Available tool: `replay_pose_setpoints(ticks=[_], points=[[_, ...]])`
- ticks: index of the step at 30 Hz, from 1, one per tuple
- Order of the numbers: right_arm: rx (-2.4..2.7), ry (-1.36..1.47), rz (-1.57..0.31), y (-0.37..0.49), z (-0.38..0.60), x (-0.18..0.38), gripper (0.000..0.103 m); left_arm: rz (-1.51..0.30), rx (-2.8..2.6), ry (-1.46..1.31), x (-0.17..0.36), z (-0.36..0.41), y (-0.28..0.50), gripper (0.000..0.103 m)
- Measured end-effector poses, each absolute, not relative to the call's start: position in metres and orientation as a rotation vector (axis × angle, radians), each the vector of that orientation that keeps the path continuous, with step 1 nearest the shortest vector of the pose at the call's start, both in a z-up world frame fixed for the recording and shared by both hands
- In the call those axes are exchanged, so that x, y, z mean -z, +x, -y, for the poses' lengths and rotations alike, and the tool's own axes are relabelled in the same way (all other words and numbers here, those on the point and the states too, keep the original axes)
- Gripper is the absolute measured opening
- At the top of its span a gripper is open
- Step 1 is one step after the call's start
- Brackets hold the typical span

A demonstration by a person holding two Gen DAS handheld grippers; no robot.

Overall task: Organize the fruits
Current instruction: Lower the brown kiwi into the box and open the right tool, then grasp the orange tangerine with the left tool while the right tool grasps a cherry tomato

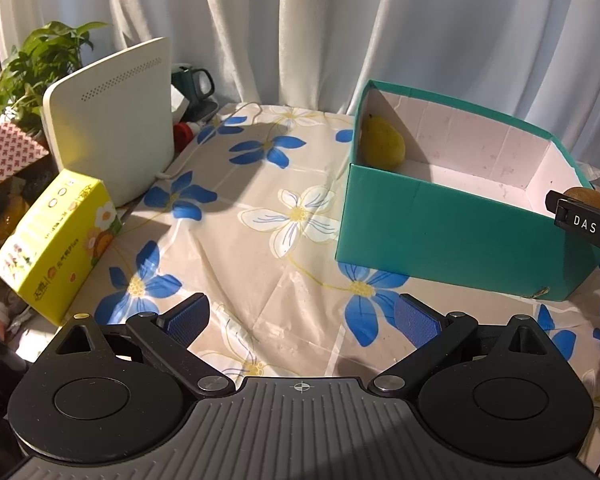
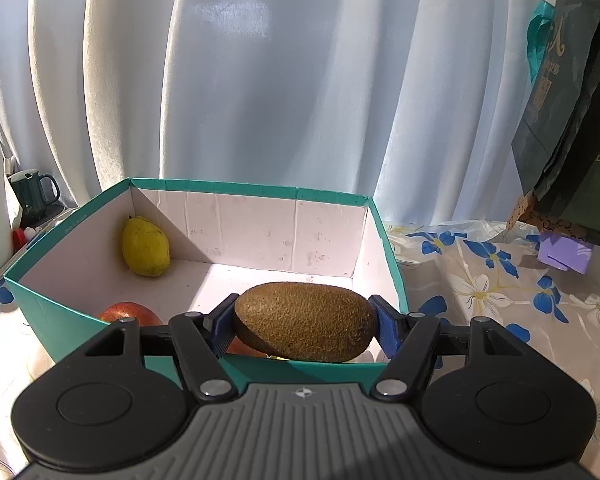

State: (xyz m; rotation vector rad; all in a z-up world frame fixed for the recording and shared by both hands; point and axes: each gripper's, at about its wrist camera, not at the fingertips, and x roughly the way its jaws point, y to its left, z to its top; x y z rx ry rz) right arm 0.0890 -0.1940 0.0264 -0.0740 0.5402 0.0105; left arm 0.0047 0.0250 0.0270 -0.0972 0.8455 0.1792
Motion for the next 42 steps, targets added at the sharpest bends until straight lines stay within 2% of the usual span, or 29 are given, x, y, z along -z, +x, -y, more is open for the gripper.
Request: replay_pose_setpoints(ticks=[8,11,15,19,20,24,32,37,42], points=[[-0.011,-0.064,-0.555,0.093,0.196,-0.023,0.07,-0.866,-0.168,-0.098,-0.024,-0.025,0.007,0.101],[-0.014,-0.079,-0.55,0.092,0.196,-0.025,0.082,-0.866,-0.154,-0.092,-0.023,-0.022,0.007,0.101],[-0.017,-0.075,-0.528,0.083,0.198,-0.033,0.083,-0.857,-0.109,-0.087,-0.022,-0.018,0.006,0.101],[-0.044,-0.059,-0.49,0.062,0.202,-0.049,0.101,-0.854,-0.063,-0.057,-0.017,-0.013,0.003,0.101],[-0.055,-0.057,-0.479,0.056,0.203,-0.052,0.102,-0.854,-0.043,-0.045,-0.016,-0.011,0.001,0.101],[-0.048,-0.068,-0.419,0.024,0.206,-0.063,0.103,-0.847,0.015,0.004,-0.009,-0.003,-0.009,0.101],[-0.043,-0.173,-0.399,-0.032,0.204,-0.049,0.103,-0.862,0.127,0.052,0.007,0.009,-0.025,0.101],[-0.041,-0.042,-0.384,-0.047,0.22,-0.05,0.103,-0.889,0.148,0.092,0.019,0.014,-0.03,0.101],[-0.052,-0.14,-0.427,-0.057,0.214,-0.036,0.103,-0.9,0.201,0.119,0.024,0.021,-0.035,0.101]])
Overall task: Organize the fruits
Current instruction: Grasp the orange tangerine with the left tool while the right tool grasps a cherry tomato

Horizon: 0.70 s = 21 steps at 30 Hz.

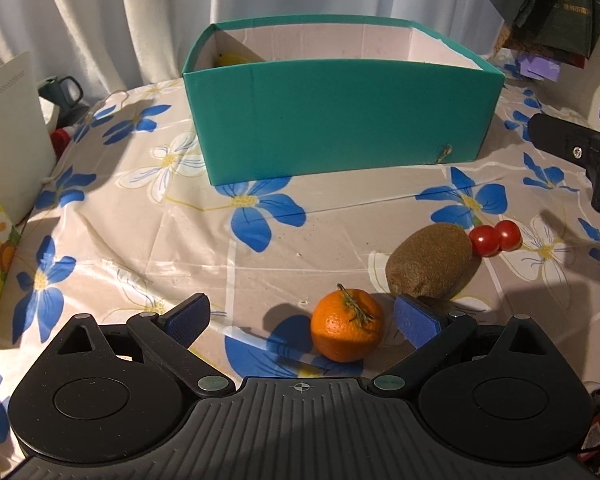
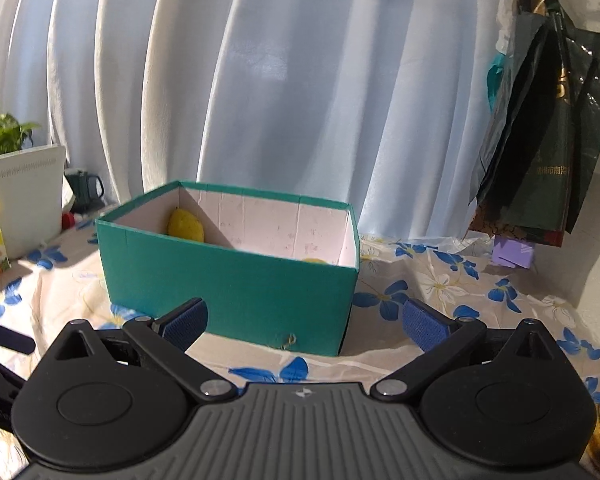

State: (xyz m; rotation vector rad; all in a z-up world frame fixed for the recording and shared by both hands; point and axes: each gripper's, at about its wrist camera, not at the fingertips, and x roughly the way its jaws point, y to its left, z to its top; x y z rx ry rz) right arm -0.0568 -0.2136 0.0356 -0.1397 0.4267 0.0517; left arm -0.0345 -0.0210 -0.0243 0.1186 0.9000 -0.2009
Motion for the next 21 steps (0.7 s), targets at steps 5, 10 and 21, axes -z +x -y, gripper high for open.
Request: replay_pose_setpoints(ticks=[5,10,21], points=[[-0.084,-0.05,-0.452,-0.063,0.217,-0.035,0.103,-0.921,0.216,0.163,0.029,0.032,-0.037,0.096],[-0.046,-0.034,-0.45,-0.067,0.217,-0.035,0.103,-0.943,0.228,0.191,0.035,0.04,-0.037,0.085],[0.002,-0.04,-0.489,-0.065,0.225,-0.031,0.103,-0.966,0.174,0.179,0.041,0.042,-0.034,0.08]])
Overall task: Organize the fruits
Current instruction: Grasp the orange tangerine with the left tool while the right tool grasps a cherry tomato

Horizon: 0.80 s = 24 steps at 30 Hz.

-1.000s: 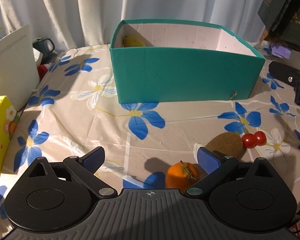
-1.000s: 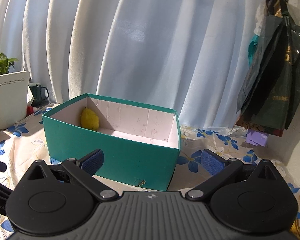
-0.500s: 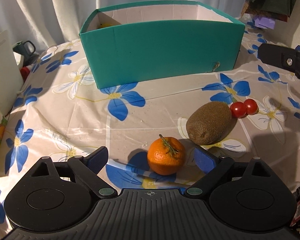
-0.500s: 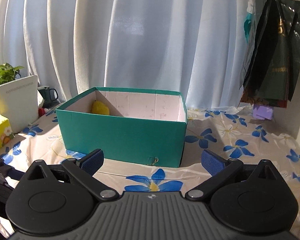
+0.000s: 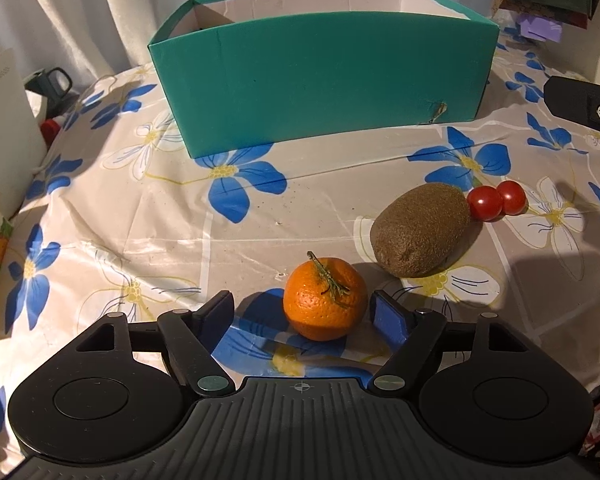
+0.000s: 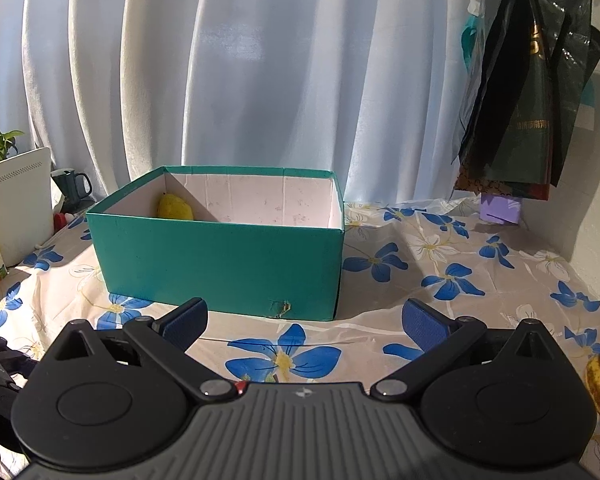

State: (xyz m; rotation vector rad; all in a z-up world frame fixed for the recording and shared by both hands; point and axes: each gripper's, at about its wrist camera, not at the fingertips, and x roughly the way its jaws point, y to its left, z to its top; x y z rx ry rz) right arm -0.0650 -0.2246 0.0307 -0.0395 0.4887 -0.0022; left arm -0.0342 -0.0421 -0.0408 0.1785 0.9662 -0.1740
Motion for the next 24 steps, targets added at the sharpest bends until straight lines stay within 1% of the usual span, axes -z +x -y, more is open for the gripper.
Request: replay_pose_setpoints(ticks=[11,13,15,17,19,20,21,22,24], points=[[0.033,-0.013,-0.528,-0.063,0.235,-0.023,0.103,-0.952,0.137,0.17,0.041,0.043,-0.033,0.08],[0.03,-0.009,-0.534,-0.062,0.236,-0.022,0.103,-0.951,0.138,0.171,0.041,0.043,-0.033,0.076],[0.025,-0.009,-0.537,-0.061,0.236,-0.022,0.103,-0.95,0.143,0.171,0.041,0.044,-0.033,0.075],[0.023,-0.009,-0.539,-0.061,0.236,-0.021,0.103,-0.953,0.149,0.158,0.041,0.044,-0.032,0.071],[0.018,-0.008,-0.54,-0.06,0.236,-0.02,0.103,-0.955,0.159,0.147,0.041,0.044,-0.031,0.064],[0.018,-0.008,-0.541,-0.06,0.235,-0.019,0.103,-0.954,0.163,0.146,0.04,0.045,-0.032,0.063],[0.017,-0.009,-0.545,-0.059,0.235,-0.019,0.103,-0.954,0.167,0.146,0.04,0.045,-0.032,0.059],[0.015,-0.01,-0.549,-0.058,0.235,-0.018,0.103,-0.957,0.179,0.136,0.04,0.045,-0.032,0.048],[0.014,-0.01,-0.554,-0.058,0.234,-0.016,0.103,-0.967,0.19,0.128,0.039,0.047,-0.031,0.046]])
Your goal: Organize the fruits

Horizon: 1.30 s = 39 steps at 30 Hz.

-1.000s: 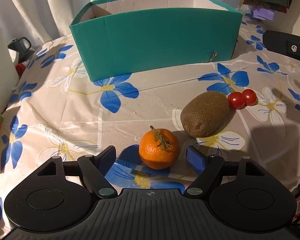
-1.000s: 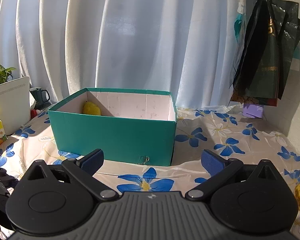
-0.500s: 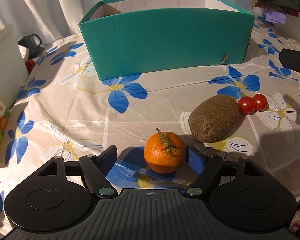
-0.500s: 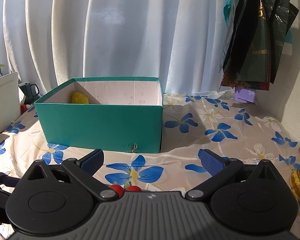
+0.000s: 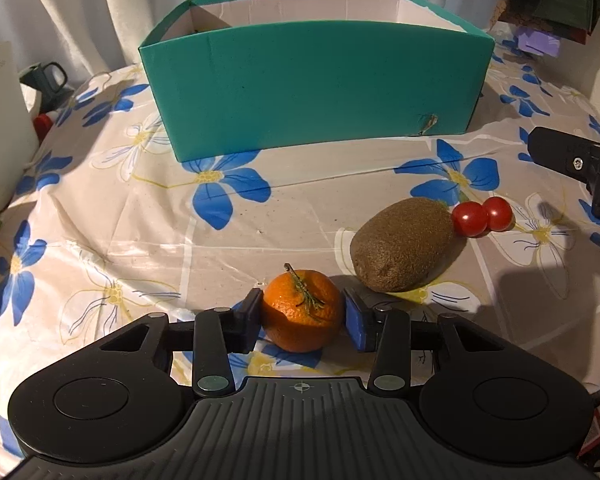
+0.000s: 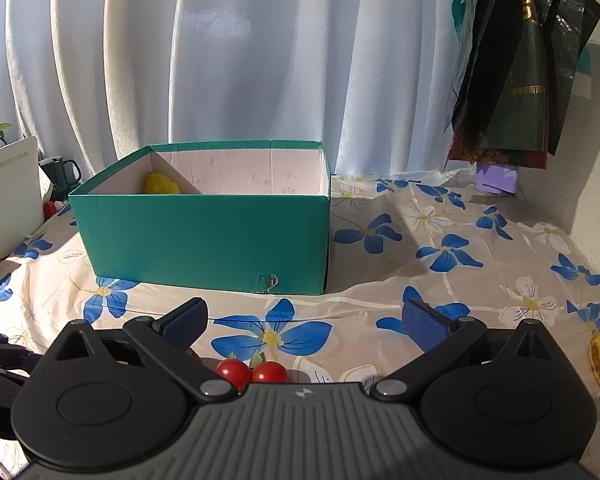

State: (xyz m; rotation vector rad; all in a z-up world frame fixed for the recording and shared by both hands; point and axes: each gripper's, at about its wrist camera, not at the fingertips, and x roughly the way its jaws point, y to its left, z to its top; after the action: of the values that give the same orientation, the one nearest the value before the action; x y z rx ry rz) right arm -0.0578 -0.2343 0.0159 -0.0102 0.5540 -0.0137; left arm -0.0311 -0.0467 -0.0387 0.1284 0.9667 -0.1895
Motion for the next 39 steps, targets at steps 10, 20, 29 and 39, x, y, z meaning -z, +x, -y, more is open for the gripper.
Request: replay_pose_setpoints(ticks=[10,20,29,39], points=[[-0.027,-0.041,-0.612,-0.052,0.225,0.001,0.082,-0.901,0.121,0.036,0.001,0.024,-0.035,0.045],[-0.023,-0.062,-0.726,-0.034,0.219,0.031,0.041,-0.906,0.092,0.018,-0.004,0.018,-0.037,0.045],[-0.053,-0.046,-0.779,-0.024,0.218,0.042,0.028,-0.909,0.071,0.009,-0.006,0.014,-0.033,0.046],[-0.04,-0.032,-0.735,-0.024,0.222,0.029,0.026,-0.921,0.031,0.001,-0.015,0.012,-0.019,0.046]])
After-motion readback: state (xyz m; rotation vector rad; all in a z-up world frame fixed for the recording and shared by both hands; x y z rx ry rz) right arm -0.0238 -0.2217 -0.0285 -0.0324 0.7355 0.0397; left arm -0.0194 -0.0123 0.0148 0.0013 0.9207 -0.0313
